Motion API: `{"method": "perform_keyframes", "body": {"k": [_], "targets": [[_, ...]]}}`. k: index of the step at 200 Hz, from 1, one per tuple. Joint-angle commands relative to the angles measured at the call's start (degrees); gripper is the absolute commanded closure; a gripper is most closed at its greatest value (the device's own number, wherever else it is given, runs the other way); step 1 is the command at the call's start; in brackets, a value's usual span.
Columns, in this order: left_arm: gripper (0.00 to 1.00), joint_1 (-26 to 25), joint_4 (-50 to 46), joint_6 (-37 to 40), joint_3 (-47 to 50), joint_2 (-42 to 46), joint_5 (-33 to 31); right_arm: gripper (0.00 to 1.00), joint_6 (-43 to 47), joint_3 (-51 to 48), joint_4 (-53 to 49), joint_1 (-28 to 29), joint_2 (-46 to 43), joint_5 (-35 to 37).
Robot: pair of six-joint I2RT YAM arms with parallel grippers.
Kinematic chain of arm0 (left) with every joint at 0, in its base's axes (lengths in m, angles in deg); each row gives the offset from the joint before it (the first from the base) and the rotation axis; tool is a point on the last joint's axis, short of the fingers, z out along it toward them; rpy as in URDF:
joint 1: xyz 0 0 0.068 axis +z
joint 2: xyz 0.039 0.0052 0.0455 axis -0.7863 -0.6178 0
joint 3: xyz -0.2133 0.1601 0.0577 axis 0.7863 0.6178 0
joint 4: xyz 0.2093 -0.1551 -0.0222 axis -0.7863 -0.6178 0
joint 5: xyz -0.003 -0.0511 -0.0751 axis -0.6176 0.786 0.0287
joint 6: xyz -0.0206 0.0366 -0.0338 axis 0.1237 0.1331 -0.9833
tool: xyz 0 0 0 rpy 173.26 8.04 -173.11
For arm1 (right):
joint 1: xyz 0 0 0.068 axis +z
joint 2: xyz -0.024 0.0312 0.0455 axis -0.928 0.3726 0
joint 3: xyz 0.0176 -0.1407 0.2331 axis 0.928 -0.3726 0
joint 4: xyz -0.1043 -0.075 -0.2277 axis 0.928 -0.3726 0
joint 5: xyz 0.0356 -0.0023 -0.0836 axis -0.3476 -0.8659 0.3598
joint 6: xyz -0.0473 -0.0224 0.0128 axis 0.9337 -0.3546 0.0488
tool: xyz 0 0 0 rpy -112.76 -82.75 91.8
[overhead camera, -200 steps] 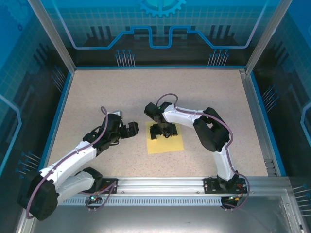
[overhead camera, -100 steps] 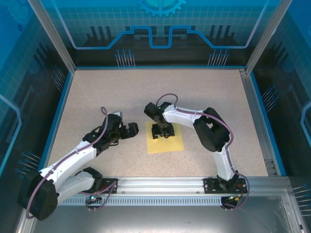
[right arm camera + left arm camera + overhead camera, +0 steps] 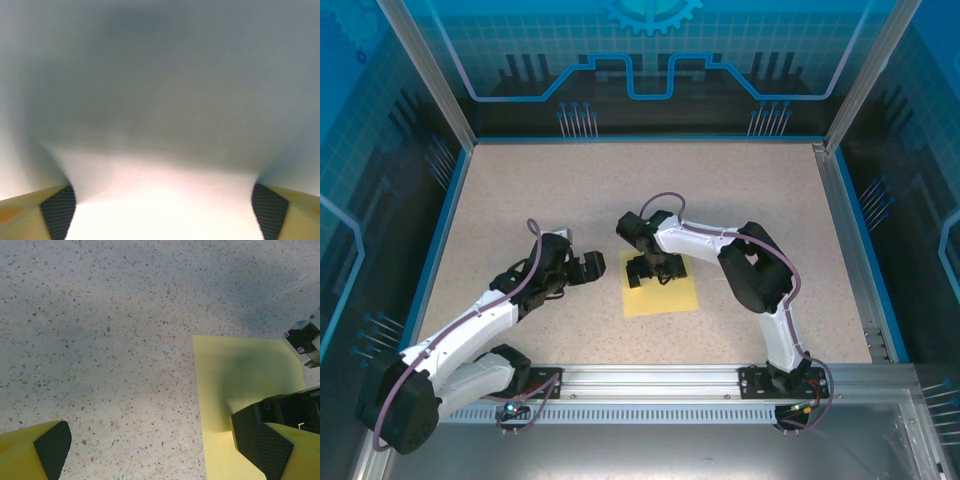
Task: Fold a paper plane with a square sheet of paper (pick it up from the middle)
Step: First fold in half a square sheet of paper at the center of the table.
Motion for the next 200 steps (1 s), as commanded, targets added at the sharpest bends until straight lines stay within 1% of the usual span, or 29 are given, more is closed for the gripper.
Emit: {"method": "perform_keyframes", "body": {"k": [1,22,38,86,108,172,186,200], "targets": [[0.01,0.50,-0.47,0.89,-1.91,-0.31,1.08,0.00,0.50,1.13,-2.00,-0.38,-0.36,2.02],[0.02,0.52,-0.49,0.88,-1.90,-0.61,1.11,0.01,-0.37,0.38,-1.42,-0.56,1.18,2.32],[0.01,0.49,-0.34,0.94,-1.81,-0.79,1.08,0.01,-0.02,-1.27,1.55,-0.85,3.20,-2.33],[0.02,0.51,-0.73,1.33,-1.90,-0.88,1.05,0.00,-3.26,-7.30,8.96,-0.51,9.31,-8.04],[0.02,0.51,-0.82,1.40,-2.07,-0.95,1.04,0.02,-3.51,-7.76,9.65,-0.14,10.03,-8.35],[0.01,0.49,-0.86,1.22,-2.09,-0.93,1.23,0.11,-2.72,-6.00,7.57,-0.14,7.22,-6.86],[0.01,0.49,-1.00,1.20,-2.01,-0.71,1.22,0.17,-2.54,-5.73,7.19,-0.15,7.03,-6.69],[0.02,0.51,-1.00,1.22,-1.90,-0.53,1.22,0.18,-2.21,-5.25,6.67,-0.14,6.89,-6.35]]}}
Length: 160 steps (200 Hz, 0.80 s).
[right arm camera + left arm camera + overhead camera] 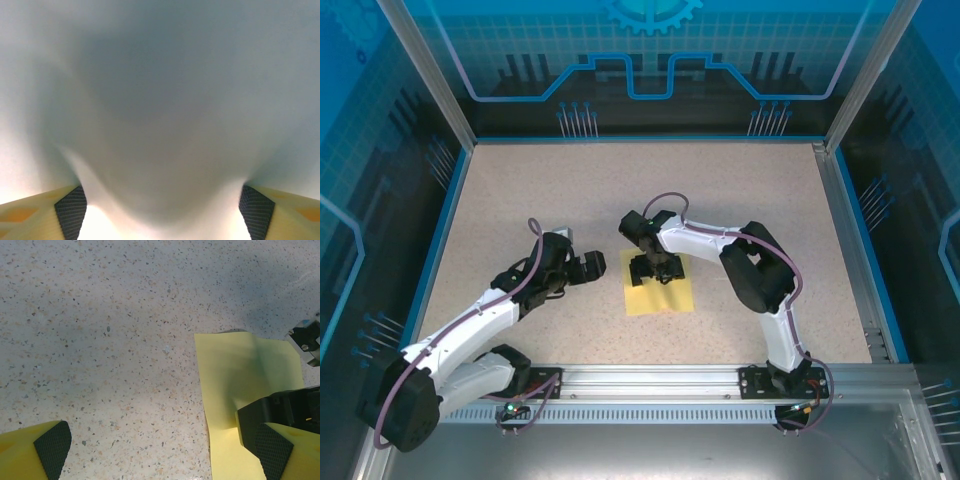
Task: Fold a paper plane with a square sheet of paper (pick it up from the middle)
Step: First fold in half a square sheet of paper at the center of the table.
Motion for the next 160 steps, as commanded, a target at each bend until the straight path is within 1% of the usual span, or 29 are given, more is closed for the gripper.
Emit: {"method": "perform_keyframes", "body": {"k": [1,11,26,49,80,93,105,115,136,160], "targets": [[0.01,0.50,-0.98,1.18,-1.63,0.21,1.20,0.17,-0.67,-3.21,4.19,0.52,6.94,-4.34],[0.02,0.53,-0.98,1.18,-1.68,0.21,1.19,0.18,-0.46,-3.14,3.98,0.53,6.36,-4.28],[0.01,0.52,-0.89,1.23,-1.72,0.26,1.15,0.21,-0.39,-3.08,4.07,0.57,4.75,-4.20],[0.01,0.49,-1.04,1.23,-1.90,0.21,1.19,0.33,-0.35,-3.42,5.04,0.21,1.87,-5.25],[0.02,0.50,-1.20,1.18,-2.03,0.30,1.20,0.44,-0.17,-3.67,5.13,-0.22,-1.62,-4.98],[0.02,0.49,-1.24,1.13,-1.95,0.36,1.12,0.52,0.10,-4.05,5.40,-0.30,-3.22,-4.90],[0.02,0.51,-1.13,1.09,-2.00,0.36,1.11,0.55,0.14,-4.55,6.08,-0.38,-4.93,-5.03],[0.02,0.49,-1.15,1.09,-1.99,0.31,1.03,0.60,0.22,-5.02,6.67,-0.41,-6.12,-5.46],[0.02,0.49,-1.06,0.86,-1.99,0.21,1.11,0.62,0.05,-6.38,8.00,-0.76,-8.64,-6.40],[0.02,0.51,-1.32,0.86,-2.25,0.35,1.11,0.64,0.22,-8.79,11.61,-1.19,-12.36,-9.76]]}}
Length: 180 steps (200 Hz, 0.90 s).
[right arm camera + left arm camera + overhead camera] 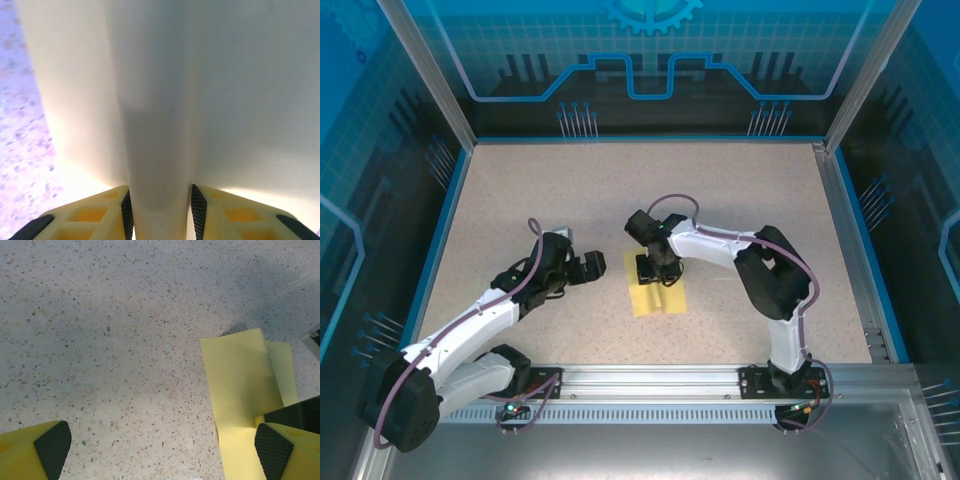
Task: Fold a paper plane with a square sheet of paper (pick it up from the middle)
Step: First fold in half a square sheet of paper at the center of the table.
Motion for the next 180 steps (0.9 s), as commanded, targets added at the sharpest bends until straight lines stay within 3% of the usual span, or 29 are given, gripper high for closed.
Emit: {"method": "perform_keyframes", "body": {"k": [1,57,116,160,180], "targets": [[0.02,0.50,-1.30,0.91,-2.25,0.33,1.11,0.64,0.03,-2.11,4.15,-0.82,-4.97,-5.01],[0.02,0.49,-1.15,0.41,-2.56,0.30,1.29,0.68,0.15,-4.66,6.70,-2.56,-11.58,-8.33],[0.02,0.49,-0.95,-0.72,-2.86,0.65,3.08,0.66,-1.86,-10.40,16.51,-6.15,-18.84,-18.80],[0.02,0.49,5.30,-5.33,-2.78,-1.15,13.00,0.64,-5.54,-21.12,24.61,-12.95,-25.21,-24.04],[0.02,0.49,9.75,-7.67,-2.99,-3.53,18.24,0.63,-5.33,-25.87,24.12,-15.78,-27.15,-22.80]]}}
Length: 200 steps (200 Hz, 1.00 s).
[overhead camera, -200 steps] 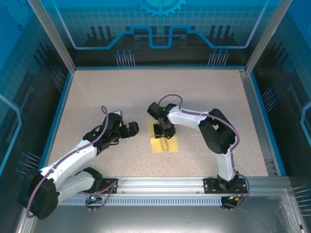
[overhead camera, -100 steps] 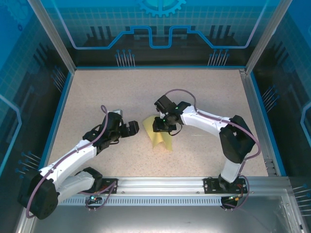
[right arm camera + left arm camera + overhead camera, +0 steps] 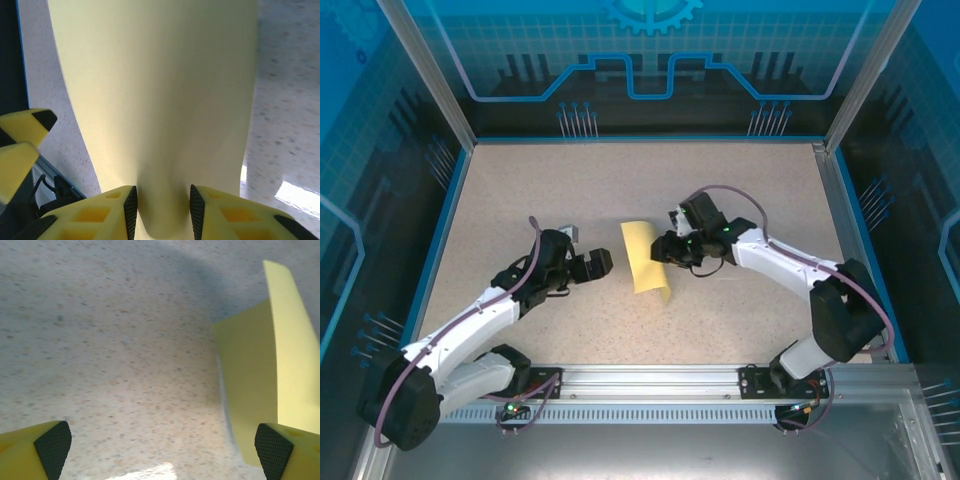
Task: Fold a paper plane with a square sheet of paper (pick it up from the middle)
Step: First fold in half a square sheet of paper at the center of the table.
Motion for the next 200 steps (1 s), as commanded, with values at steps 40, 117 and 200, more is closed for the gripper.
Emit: {"method": "perform_keyframes", "body": {"k": [40,117,200], "targets": [[0.02,-1.28,16.70,-8.40,-3.90,-11.60,17.42,0.60,-0.65,-12.20,3.58,-6.62,-4.22,-1.68],[0.11,-8.63,19.37,-10.95,-15.59,-33.08,20.95,0.58,1.35,-11.52,4.21,-7.54,-0.04,-2.98],[0.47,-9.31,23.20,-12.54,-15.00,-35.81,22.47,0.55,3.14,-10.41,1.36,-7.81,1.35,-1.52]]}}
